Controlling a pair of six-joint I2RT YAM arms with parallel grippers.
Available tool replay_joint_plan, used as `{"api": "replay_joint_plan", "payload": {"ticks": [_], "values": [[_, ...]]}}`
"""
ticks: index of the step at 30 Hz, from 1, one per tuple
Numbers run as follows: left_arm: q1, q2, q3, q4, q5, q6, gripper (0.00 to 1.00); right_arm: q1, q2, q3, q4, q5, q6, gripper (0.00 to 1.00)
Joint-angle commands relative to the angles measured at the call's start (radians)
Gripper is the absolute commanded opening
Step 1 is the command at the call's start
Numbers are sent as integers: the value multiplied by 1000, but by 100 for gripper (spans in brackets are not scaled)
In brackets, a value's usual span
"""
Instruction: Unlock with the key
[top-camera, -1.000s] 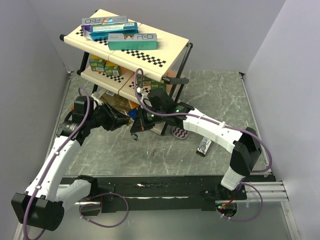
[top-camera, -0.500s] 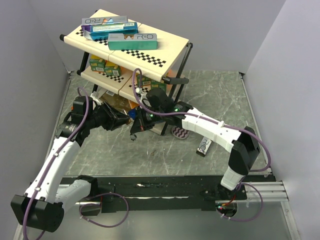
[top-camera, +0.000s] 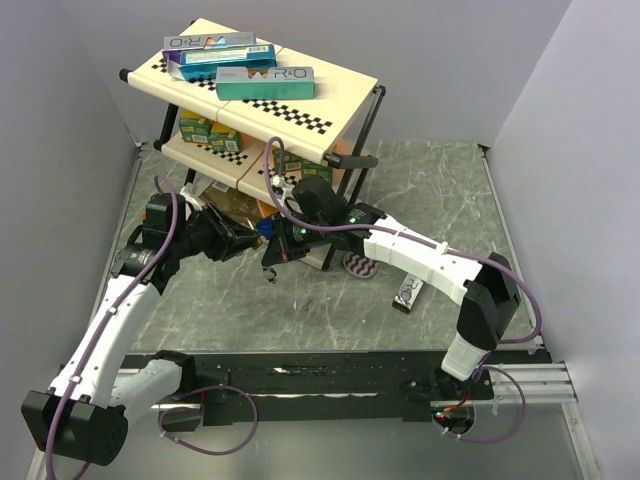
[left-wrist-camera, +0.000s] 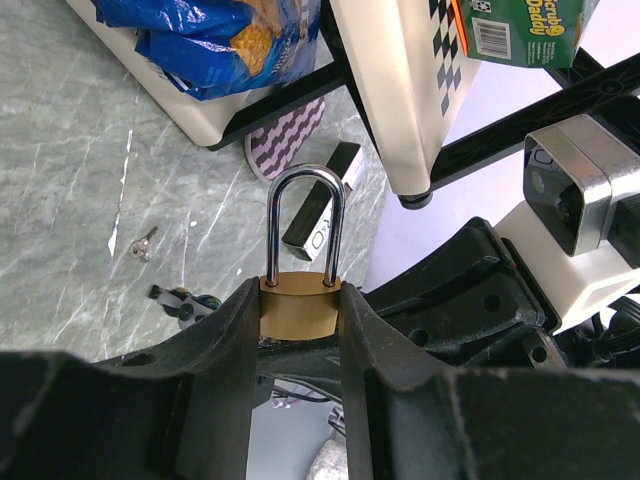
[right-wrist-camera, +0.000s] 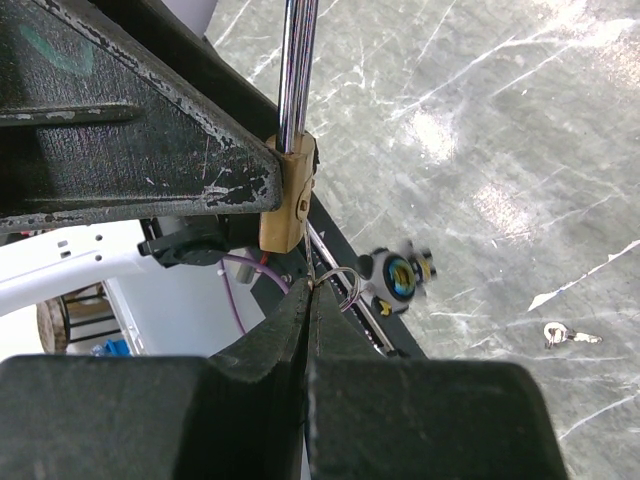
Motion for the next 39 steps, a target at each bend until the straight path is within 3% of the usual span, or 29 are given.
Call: {"api": "replay_joint_plan", "payload": {"ticks": [1, 39], "values": [[-2, -22, 0, 28, 28, -19, 1, -5, -41, 22, 32, 13, -4, 0], [-2, 0, -2, 29, 46, -10, 1, 0, -47, 44, 22, 10, -9, 0]]}}
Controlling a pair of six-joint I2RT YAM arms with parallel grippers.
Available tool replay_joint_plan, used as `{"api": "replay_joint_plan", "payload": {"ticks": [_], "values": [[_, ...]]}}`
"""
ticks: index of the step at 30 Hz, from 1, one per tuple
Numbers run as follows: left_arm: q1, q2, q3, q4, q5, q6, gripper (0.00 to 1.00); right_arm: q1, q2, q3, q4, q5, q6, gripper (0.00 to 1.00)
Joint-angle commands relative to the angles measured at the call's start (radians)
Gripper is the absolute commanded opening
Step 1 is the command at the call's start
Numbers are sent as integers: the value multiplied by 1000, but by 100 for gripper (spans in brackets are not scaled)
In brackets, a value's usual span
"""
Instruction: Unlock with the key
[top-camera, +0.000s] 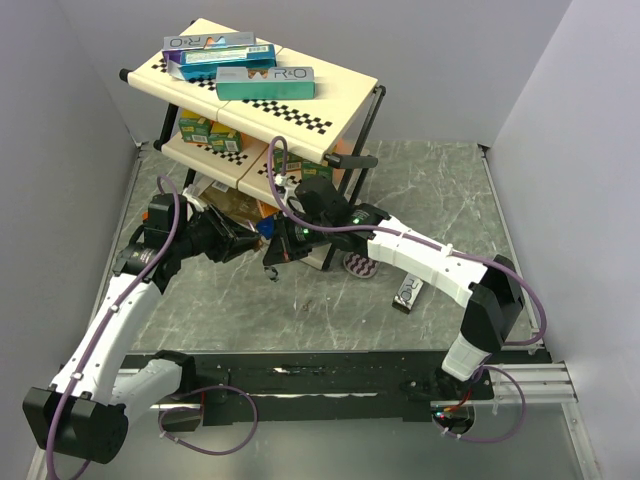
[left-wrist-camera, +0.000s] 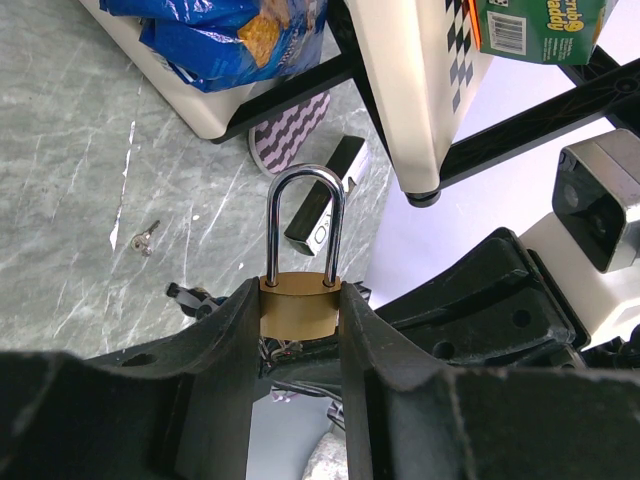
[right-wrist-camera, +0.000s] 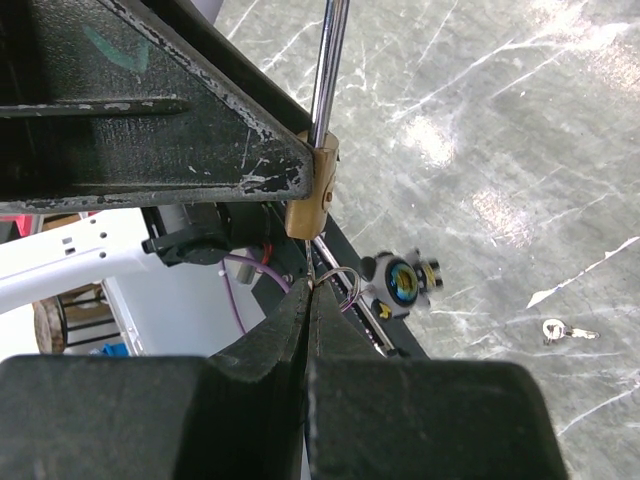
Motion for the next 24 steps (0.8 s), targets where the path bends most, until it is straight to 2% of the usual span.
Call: {"api": "replay_joint_plan", "payload": {"ticks": [1, 24], "values": [[-2, -11, 6, 32, 34, -10, 1, -1, -22, 57, 24, 2, -6, 0], [-2, -29, 3, 36, 36, -8, 1, -5, 19, 65, 22, -8, 1, 0]]}}
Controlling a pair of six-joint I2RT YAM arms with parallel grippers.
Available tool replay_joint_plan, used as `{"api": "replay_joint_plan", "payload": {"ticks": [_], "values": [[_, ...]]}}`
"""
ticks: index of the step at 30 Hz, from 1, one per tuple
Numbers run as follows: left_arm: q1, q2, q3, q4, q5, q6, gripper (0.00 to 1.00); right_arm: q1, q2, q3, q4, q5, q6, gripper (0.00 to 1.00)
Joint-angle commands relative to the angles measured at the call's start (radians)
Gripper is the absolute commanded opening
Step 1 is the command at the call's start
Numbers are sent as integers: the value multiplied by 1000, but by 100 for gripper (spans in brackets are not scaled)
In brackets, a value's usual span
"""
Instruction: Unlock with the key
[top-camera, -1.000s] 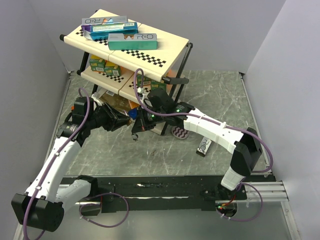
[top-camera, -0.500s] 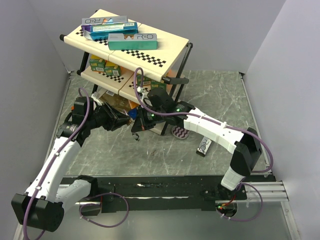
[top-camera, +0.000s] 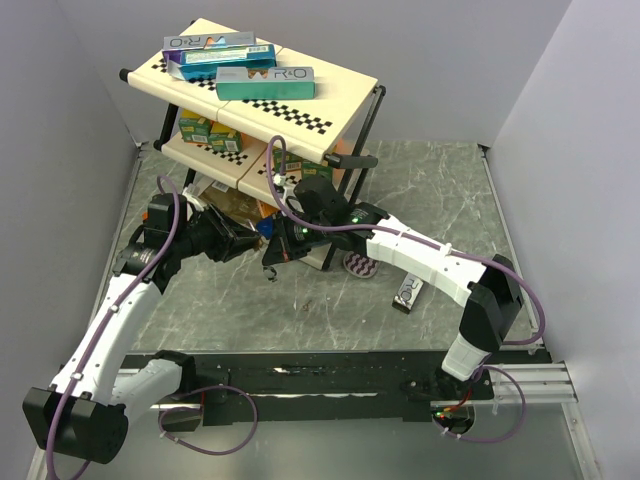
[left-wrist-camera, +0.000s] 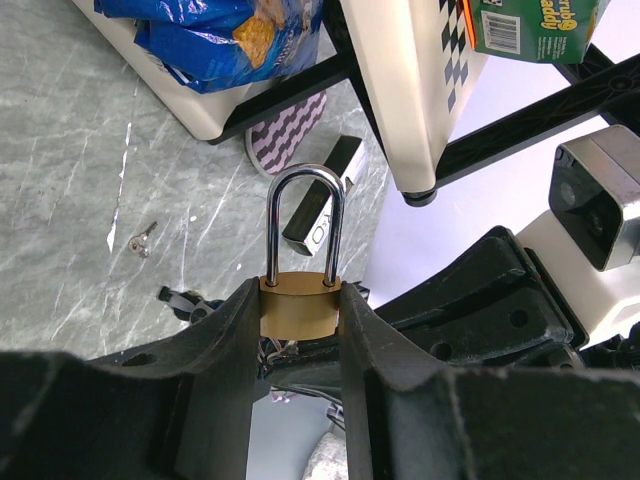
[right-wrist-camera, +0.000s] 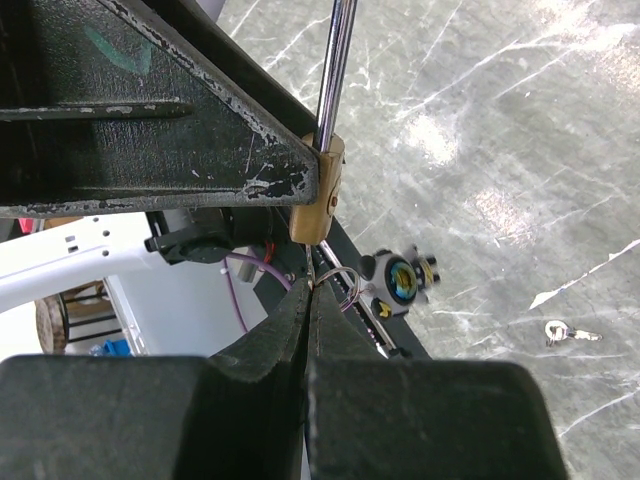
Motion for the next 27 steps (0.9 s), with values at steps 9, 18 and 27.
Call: {"api": "replay_joint_plan", "payload": {"ticks": [9, 18, 27], "values": [[-2, -31, 4, 28, 31, -9, 1, -14, 17, 49, 41, -8, 12, 0], [-2, -37, -1, 35, 37, -13, 1, -24, 18, 46, 53, -18, 15, 0], [-2, -43, -12, 75, 66, -11, 1, -28, 46, 105, 48, -32, -4, 0]]}}
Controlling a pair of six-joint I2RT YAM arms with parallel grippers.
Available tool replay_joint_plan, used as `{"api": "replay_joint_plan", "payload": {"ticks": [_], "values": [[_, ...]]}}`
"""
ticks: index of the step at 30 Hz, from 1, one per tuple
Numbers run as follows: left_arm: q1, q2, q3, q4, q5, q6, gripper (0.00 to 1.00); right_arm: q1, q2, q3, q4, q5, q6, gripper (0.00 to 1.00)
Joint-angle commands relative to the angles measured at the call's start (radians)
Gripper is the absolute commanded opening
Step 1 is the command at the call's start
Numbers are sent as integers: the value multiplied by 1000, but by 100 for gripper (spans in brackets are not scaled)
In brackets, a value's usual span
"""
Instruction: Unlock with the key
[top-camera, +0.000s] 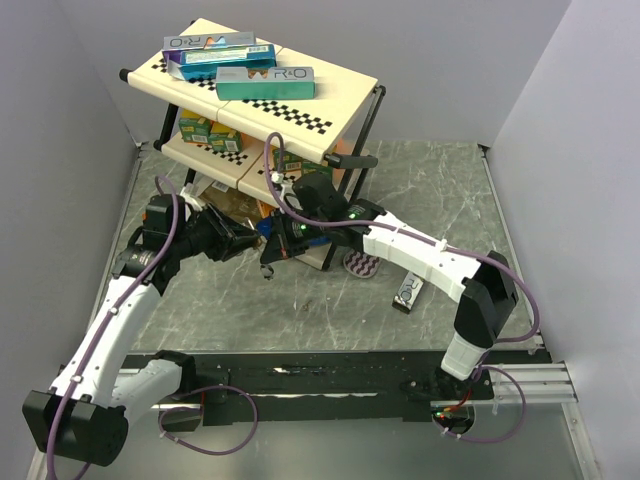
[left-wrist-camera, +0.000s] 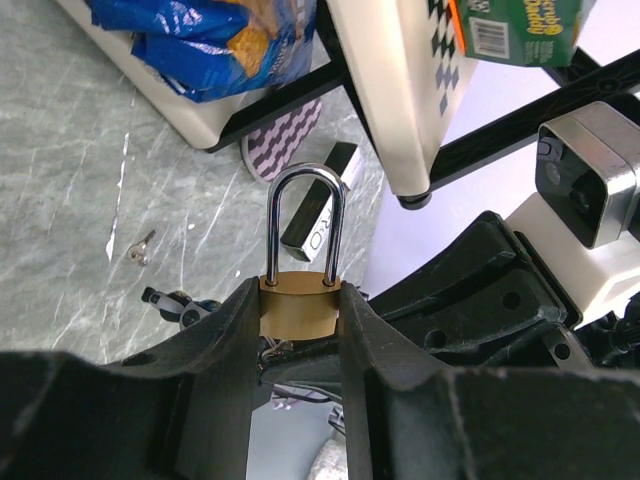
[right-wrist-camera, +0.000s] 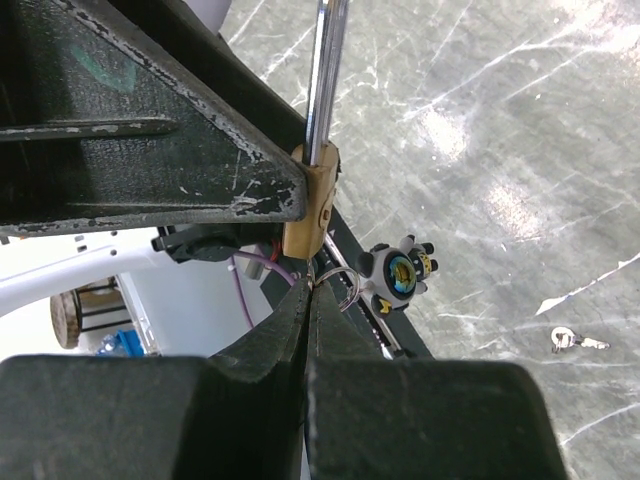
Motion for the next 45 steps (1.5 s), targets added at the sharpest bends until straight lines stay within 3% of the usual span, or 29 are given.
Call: {"api": "replay_joint_plan", "payload": {"ticks": [1, 26, 33, 45], "values": [[-6, -33, 0, 63, 74, -14, 1, -20, 15, 90, 43, 9, -8, 0], [-7, -71, -12, 143, 110, -17, 1, -42, 65, 332, -51, 204, -95, 0], [-7, -68, -28, 180, 139, -25, 1, -11, 24, 234, 96, 255, -99, 0], [-7, -104, -65, 490, 325, -43, 1, -22, -67, 118, 204, 200, 3, 0]]}}
